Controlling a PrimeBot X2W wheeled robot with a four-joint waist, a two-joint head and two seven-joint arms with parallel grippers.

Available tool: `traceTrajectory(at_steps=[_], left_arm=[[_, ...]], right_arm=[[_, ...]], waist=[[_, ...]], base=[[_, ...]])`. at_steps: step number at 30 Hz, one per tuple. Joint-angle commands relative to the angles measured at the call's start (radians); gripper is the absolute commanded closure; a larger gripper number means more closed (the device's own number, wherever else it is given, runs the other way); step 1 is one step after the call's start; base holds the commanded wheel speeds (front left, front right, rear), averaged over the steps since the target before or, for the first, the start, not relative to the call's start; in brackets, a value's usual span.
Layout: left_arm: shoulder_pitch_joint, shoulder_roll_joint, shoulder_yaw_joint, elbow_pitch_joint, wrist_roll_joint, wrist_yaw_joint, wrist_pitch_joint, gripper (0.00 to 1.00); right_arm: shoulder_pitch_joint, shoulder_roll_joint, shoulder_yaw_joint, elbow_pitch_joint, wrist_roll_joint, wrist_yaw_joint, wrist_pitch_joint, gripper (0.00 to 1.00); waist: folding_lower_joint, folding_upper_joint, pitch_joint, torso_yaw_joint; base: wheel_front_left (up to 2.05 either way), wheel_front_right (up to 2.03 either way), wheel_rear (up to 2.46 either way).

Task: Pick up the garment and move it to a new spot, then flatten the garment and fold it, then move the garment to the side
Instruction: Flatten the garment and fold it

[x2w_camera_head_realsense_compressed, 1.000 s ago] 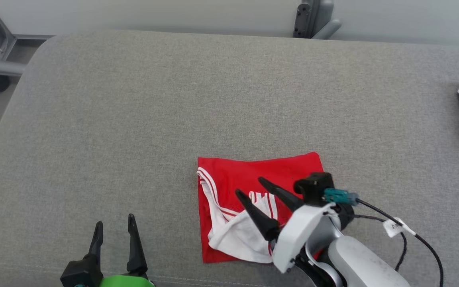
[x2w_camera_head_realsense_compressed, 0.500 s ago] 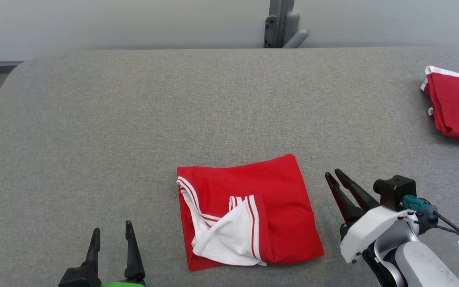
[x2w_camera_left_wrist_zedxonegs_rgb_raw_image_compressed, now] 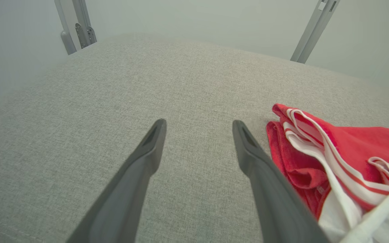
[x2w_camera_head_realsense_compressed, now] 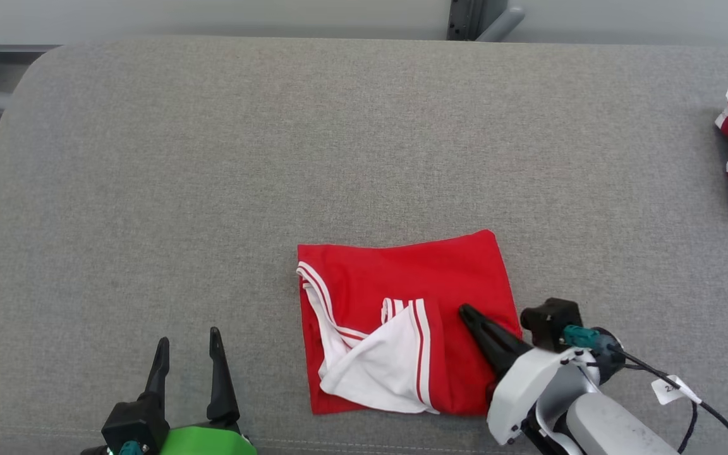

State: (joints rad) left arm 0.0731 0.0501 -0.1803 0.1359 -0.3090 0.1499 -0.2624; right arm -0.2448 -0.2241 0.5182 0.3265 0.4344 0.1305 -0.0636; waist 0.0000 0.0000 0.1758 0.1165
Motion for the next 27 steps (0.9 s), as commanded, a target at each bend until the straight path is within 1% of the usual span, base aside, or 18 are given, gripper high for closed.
traceTrajectory(at_steps=[1,7,13,14,19,27], left_arm=[[-0.016,0.001,-0.002,0.001,-0.006,0.004,-0.003,0.00],[-0.020,0.001,-0.010,0.001,-0.011,0.010,-0.003,0.00],[-0.012,0.001,-0.015,-0.001,-0.015,0.013,-0.003,0.00],[-0.012,0.001,-0.015,-0.001,-0.015,0.013,-0.003,0.00],[-0.014,0.001,-0.021,-0.007,-0.024,0.017,-0.003,0.00],[-0.025,0.001,-0.025,-0.009,-0.033,0.022,-0.003,0.00]], right_arm=[[-0.015,0.004,0.024,0.012,0.010,0.000,-0.009,1.00],[-0.044,0.012,0.127,0.045,0.040,0.000,-0.025,1.00],[-0.059,0.019,0.210,0.046,0.067,0.000,-0.034,1.00],[-0.059,0.019,0.210,0.046,0.067,0.000,-0.034,1.00],[-0.068,0.024,0.285,0.045,0.087,0.000,-0.024,1.00],[-0.102,0.036,0.359,0.097,0.111,0.000,-0.022,1.00]], waist=[[0.0000,0.0000,0.005,0.012],[0.0000,0.0000,0.005,0.036],[0.0000,0.0000,0.001,0.059],[0.0000,0.0000,0.001,0.059],[0.0000,0.0000,0.007,0.076],[0.0000,0.0000,0.021,0.095]], base=[[0.00,0.00,0.00],[0.00,0.00,0.00],[0.00,0.00,0.00],[0.00,0.00,0.00],[0.00,0.00,0.00],[0.00,0.00,0.00]])
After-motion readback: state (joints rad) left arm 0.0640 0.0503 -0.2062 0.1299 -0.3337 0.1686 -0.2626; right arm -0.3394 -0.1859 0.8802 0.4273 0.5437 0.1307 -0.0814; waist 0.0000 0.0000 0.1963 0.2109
